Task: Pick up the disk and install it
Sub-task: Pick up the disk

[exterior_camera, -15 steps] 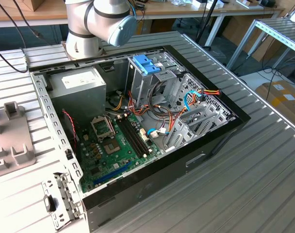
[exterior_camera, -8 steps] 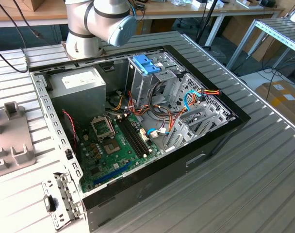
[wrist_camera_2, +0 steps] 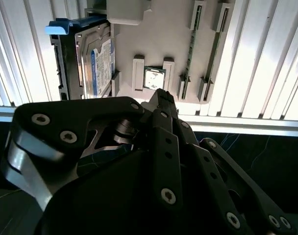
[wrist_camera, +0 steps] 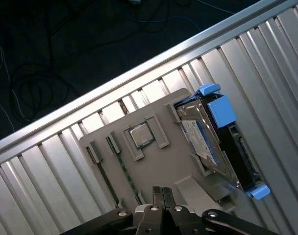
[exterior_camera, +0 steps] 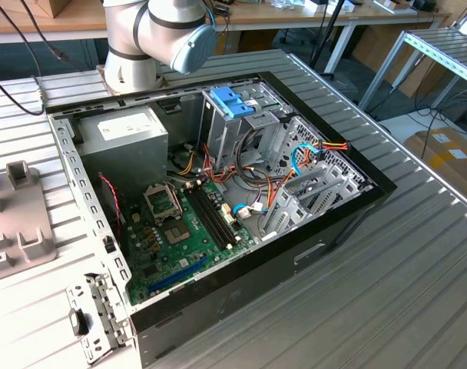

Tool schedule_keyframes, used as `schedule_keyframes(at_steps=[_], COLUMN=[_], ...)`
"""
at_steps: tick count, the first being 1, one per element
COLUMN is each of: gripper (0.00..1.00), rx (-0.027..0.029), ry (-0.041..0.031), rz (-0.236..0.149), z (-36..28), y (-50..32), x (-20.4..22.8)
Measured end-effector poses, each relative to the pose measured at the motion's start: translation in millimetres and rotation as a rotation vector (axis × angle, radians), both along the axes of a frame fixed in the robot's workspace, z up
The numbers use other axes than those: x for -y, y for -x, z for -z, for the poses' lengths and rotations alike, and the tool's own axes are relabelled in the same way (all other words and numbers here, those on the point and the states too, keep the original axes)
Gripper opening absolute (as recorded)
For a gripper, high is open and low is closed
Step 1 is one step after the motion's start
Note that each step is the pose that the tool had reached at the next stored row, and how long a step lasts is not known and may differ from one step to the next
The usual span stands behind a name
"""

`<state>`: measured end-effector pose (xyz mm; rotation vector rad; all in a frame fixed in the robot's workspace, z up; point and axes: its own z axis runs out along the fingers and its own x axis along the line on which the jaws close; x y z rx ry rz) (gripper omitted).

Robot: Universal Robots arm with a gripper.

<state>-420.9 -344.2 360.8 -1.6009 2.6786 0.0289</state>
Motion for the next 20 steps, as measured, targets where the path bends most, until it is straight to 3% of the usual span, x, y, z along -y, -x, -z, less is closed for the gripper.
schedule_keyframes(at_steps=[20], gripper=[0.11], rx=[-0.0001], ry=[0.0000], rz=[-0.153], z=[0.0], y=[0.0], x=[0.0])
